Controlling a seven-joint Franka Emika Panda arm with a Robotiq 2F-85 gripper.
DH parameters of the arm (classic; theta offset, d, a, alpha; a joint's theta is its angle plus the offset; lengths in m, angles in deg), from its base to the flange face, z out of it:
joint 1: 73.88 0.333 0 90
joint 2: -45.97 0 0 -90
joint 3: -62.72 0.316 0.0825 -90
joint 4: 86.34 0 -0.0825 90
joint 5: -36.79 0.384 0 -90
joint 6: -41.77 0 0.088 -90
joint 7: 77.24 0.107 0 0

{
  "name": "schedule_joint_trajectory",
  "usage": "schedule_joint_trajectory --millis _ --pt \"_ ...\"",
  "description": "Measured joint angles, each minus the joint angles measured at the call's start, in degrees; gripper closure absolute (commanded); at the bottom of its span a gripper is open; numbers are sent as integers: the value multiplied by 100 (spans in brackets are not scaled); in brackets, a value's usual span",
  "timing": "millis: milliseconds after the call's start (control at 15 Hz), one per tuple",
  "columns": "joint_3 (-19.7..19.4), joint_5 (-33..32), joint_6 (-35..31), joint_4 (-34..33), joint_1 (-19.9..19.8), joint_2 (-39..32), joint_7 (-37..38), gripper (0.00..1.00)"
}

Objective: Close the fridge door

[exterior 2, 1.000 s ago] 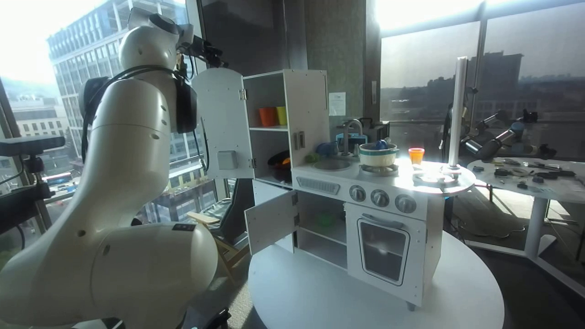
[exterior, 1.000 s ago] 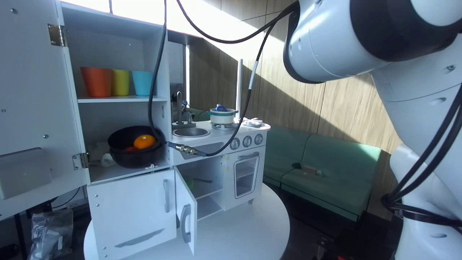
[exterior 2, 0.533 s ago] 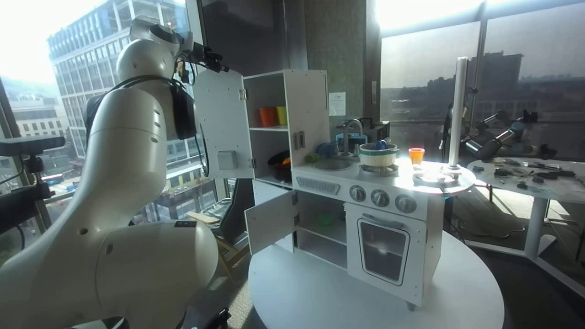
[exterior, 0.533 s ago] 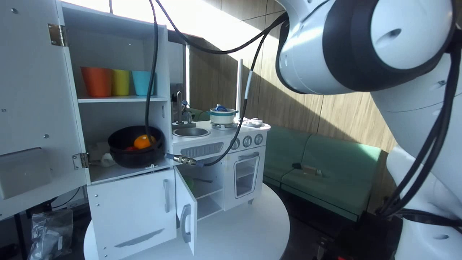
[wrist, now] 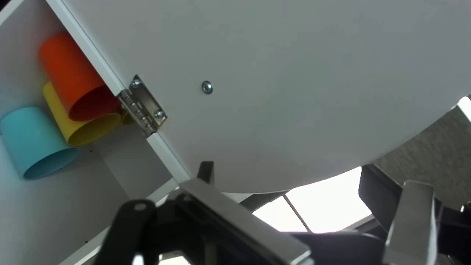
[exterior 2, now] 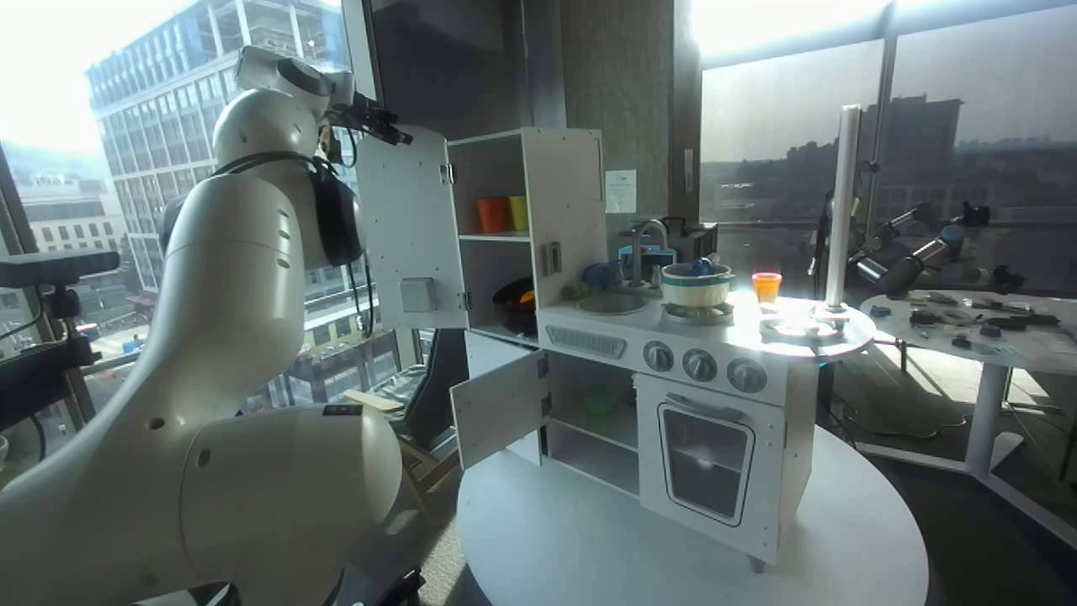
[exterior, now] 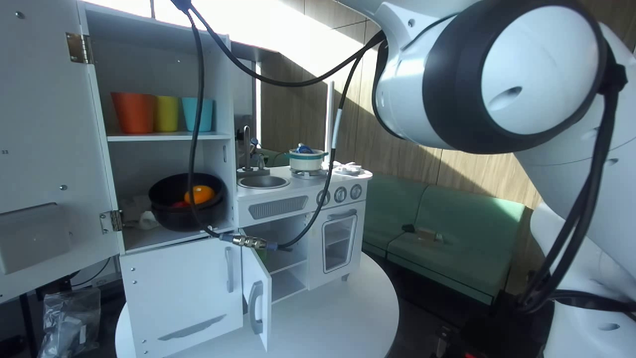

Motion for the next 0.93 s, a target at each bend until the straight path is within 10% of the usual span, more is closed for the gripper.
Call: schedule_joint_trajectory --millis 933 --pt "-564 673 705 -30 396 216 -978 0"
